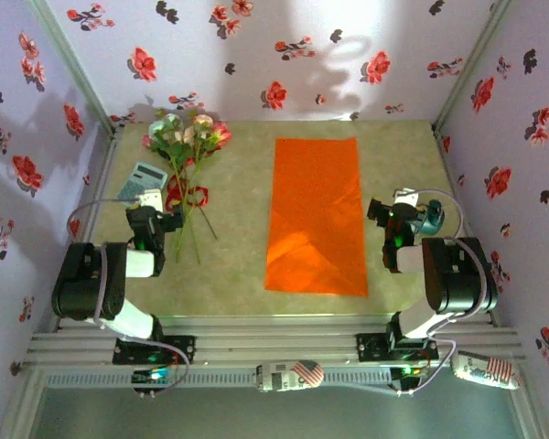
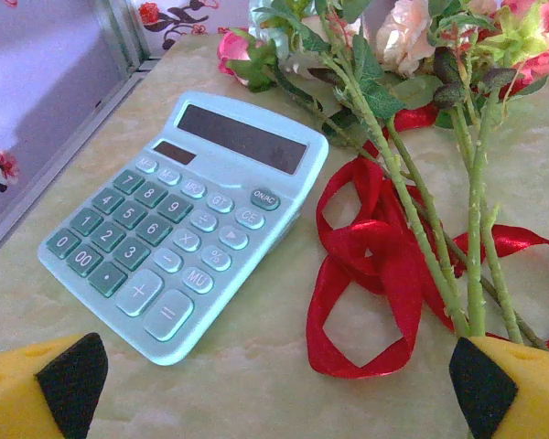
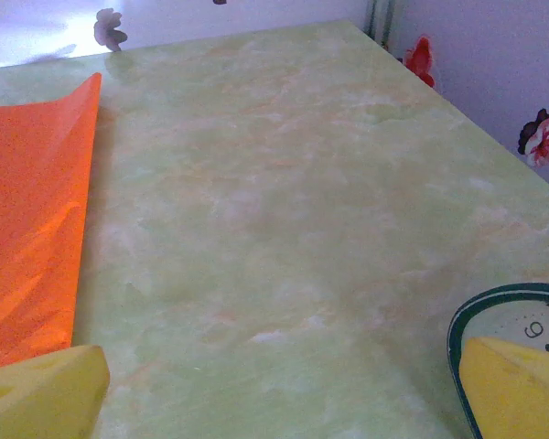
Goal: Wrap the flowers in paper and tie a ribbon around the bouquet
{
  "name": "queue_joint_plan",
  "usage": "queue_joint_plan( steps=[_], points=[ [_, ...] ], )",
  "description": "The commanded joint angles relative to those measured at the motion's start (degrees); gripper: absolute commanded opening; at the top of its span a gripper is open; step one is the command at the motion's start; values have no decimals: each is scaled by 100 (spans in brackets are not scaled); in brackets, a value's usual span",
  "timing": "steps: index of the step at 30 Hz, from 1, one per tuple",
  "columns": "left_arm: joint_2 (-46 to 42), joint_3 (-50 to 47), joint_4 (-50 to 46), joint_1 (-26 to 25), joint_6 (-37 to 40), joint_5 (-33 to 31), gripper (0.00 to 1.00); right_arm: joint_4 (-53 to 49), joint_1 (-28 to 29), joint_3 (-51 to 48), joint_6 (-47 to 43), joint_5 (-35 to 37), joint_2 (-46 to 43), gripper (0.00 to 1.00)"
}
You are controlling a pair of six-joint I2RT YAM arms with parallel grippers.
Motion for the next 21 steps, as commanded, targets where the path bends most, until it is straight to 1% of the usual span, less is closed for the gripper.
queue_joint_plan(
  steps=[1, 21],
  points=[
    [-2, 14, 218, -38, 141, -133, 100, 19, -34, 50, 100, -43, -29, 99],
    [-11, 39, 157, -20, 123, -150, 100, 70, -33, 39, 96, -49, -29, 99]
  ],
)
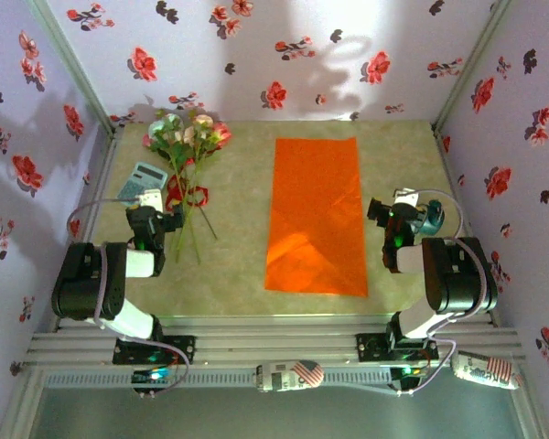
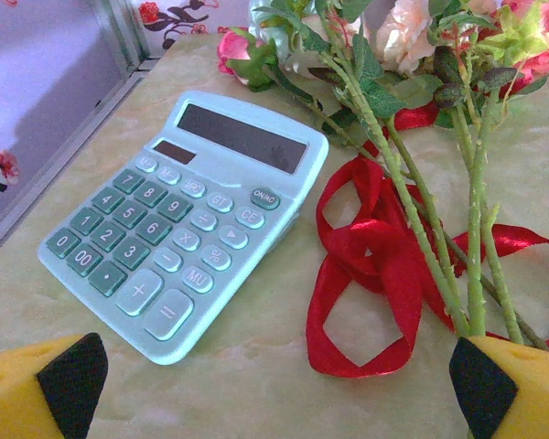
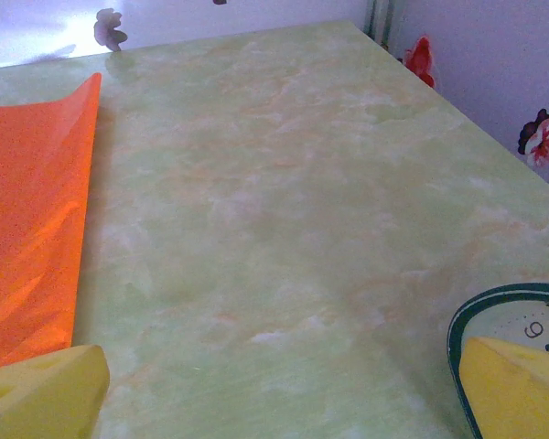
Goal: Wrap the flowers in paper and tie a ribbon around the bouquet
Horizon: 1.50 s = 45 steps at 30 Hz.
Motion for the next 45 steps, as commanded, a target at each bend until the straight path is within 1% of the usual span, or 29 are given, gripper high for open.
queue_joint_plan(
  steps=[1, 3, 5, 7, 9, 11, 12, 13, 14, 15, 16, 17, 18, 19, 20, 21, 22, 23, 24, 26, 28, 29, 30, 33, 34, 36, 38, 40, 45],
  points=[
    [-18, -29, 297, -42, 159, -186, 100, 83, -36, 28, 54, -167, -37, 99],
    [-267, -89, 248, -204, 191, -665, 100, -3, -14, 32, -50, -296, -213, 99],
    [-840, -57, -212, -423, 326, -1154, 100, -766, 60, 158, -122, -216, -774, 99],
    [-1501, 68, -683, -722, 520, -1574, 100, -1413, 273, 327, -255, 154, -1407, 99],
    [-1981, 308, -911, -1002, 706, -1841, 100, -1349, 500, 411, -435, 309, -2026, 99],
    [-2279, 914, -1625, -1226, 651, -2175, 100, -1589, 808, 858, -650, 631, -2450, 99],
    [-2367, 1397, -2227, -1282, 291, -2400, 100, -1982, 977, 1322, -612, 848, -2579, 99],
    [-2392, 1999, -3206, -1298, -521, -2616, 100, -2514, 1060, 1892, -135, 1068, -2567, 99],
    [-2384, 2642, -4559, -1289, -1453, -2614, 100, -3424, 1026, 2425, 601, 1115, -2503, 99],
    [-2300, 3368, -6086, -1232, -2418, -2396, 100, -4892, 989, 3095, 1591, 1147, -2381, 99],
    [-2151, 3880, -6915, -1179, -3197, -2072, 100, -5920, 976, 3585, 2552, 1334, -2182, 99],
    [-2005, 4028, -6994, -1011, -3573, -1513, 100, -6266, 897, 3819, 2818, 1096, -2000, 99],
    [-1813, 4090, -6862, -744, -3946, -374, 100, -6273, 824, 3964, 2561, 96, -1777, 99],
    [-1572, 4172, -6778, -641, -4377, 453, 98, -6521, 949, 4215, 2379, -178, -1520, 95],
    [-1349, 4276, -6802, -691, -4647, 816, 93, -6999, 1231, 4515, 2272, 88, -1306, 90],
    [-1085, 4434, -6868, -853, -4790, 1183, 86, -7475, 1625, 4809, 2101, 400, -971, 84],
    [-822, 4598, -7046, -1071, -4900, 1343, 83, -7798, 1971, 5037, 1945, 397, -648, 76],
    [-611, 4731, -7228, -1270, -4992, 1463, 81, -8018, 2217, 5203, 1874, 202, -380, 71],
    [-333, 4813, -7349, -1465, -5066, 1697, 75, -8183, 2482, 5351, 1861, -94, -62, 66],
    [98, 4823, -7398, -1776, -5238, 2195, 60, -8316, 2945, 5519, 1825, -568, 518, 61],
    [449, 4755, -7469, -2101, -5385, 2441, 43, -8450, 3409, 5755, 1719, -851, 1170, 59],
    [581, 4724, -7498, -2214, -5433, 2531, 37, -8505, 3581, 5867, 1667, -958, 1454, 59],
    [717, 4676, -7529, -2311, -5504, 2615, 29, -8666, 3761, 6070, 1627, -1080, 1770, 58],
    [904, 4401, -7502, -2412, -5739, 2662, 8, -8833, 4201, 6464, 1624, -980, 2358, 59],
    [907, 4261, -7421, -2412, -5835, 2661, 4, -8813, 4290, 6533, 1692, -945, 2500, 61],
    [894, 4060, -7296, -2411, -5926, 2667, 2, -8856, 4406, 6710, 1771, -898, 2786, 65],
    [903, 4000, -7287, -2412, -5939, 2717, 1, -9112, 4519, 6964, 1814, -671, 3078, 66],
    [899, 3971, -7291, -2411, -5934, 2785, 0, -9245, 4559, 7065, 1860, -575, 3231, 63],
    [756, 3893, -7424, -2372, -5926, 2787, 0, -9272, 4702, 6858, 1869, -340, 3061, 58]
  ],
)
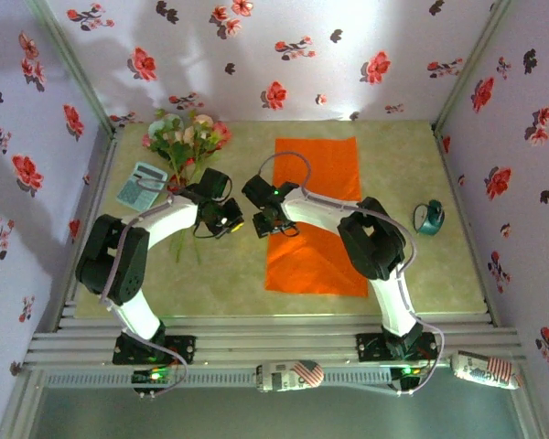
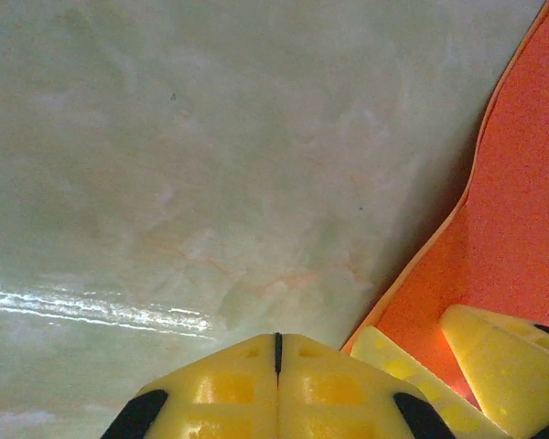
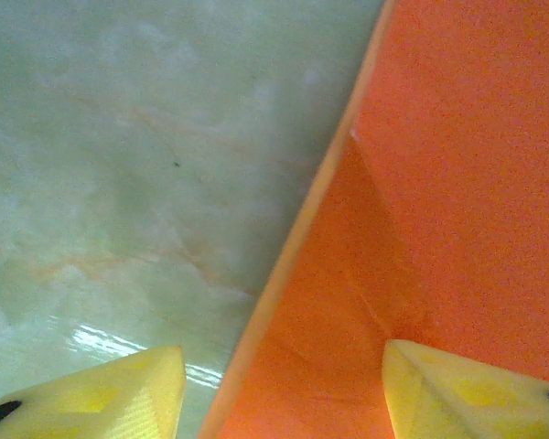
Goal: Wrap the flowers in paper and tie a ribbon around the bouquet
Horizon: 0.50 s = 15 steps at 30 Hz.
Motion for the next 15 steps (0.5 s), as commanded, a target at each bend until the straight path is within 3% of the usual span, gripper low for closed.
queue_joint_plan(
  steps=[1, 6, 15],
  points=[
    [-226, -96, -208, 79, -81, 112, 0, -334, 112, -80, 65, 299, -138, 57],
    [-438, -129, -416, 147, 92, 112, 0, -448, 297, -376, -92, 334, -779, 56],
    [-616, -336, -487, 290, 160, 169, 0, -358, 1043, -1384, -695, -528, -1272, 54]
  ],
)
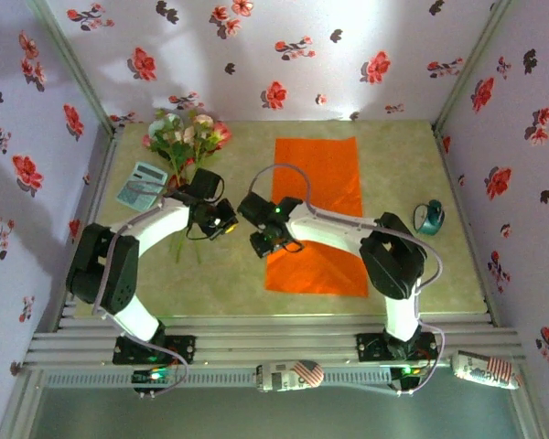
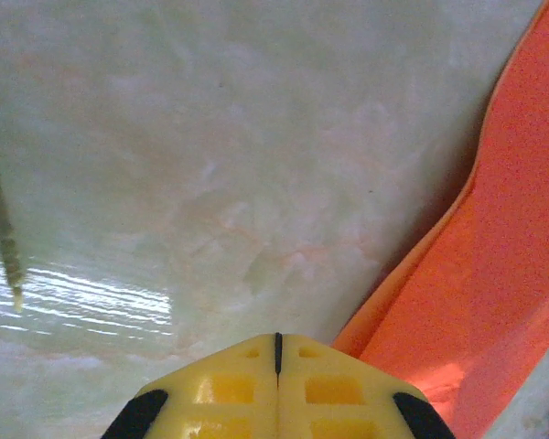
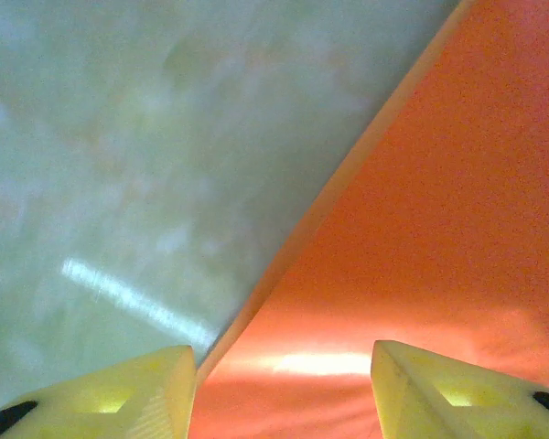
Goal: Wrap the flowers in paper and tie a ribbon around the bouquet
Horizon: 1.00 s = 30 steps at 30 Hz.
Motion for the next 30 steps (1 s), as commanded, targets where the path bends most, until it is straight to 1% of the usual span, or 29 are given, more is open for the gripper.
queue_joint_plan(
  steps=[1, 2, 4, 8, 11, 14, 17, 21, 24, 27, 28, 30],
  points=[
    [-198, -122, -222, 105, 168, 115, 0, -49, 312, -514, -390, -439, -149, 54],
    [-220, -124, -222, 120, 187, 133, 0, 6, 428, -637, -483, -482, -258, 55],
    [-260, -140, -239, 129, 244, 156, 0, 202, 633, -931, -682, -582, -536, 61],
    [-307, -260, -201, 143, 216, 159, 0, 344, 887, -1290, -953, -756, -863, 68],
    [-330, -358, -106, 141, 158, 191, 0, 382, 947, -1409, -976, -759, -794, 71],
    [-353, -396, -47, 140, 121, 211, 0, 504, 938, -1422, -911, -633, -581, 69],
    [-371, -421, -11, 144, 102, 238, 0, 680, 855, -1347, -754, -670, -314, 62],
    [-397, -455, 87, 115, 105, 365, 0, 770, 767, -1328, -530, -541, -111, 45],
    [-365, -508, 227, 59, 117, 591, 0, 793, 696, -1374, -433, -556, -125, 27],
    [-257, -554, 471, -18, 130, 944, 0, 829, 616, -1482, -342, -564, -230, 4],
    [-189, -557, 604, -65, 121, 1124, 0, 882, 559, -1549, -274, -587, -320, 0],
    [-34, -554, 902, -177, 28, 1468, 0, 1087, 380, -1751, -123, -773, -632, 0]
  ],
)
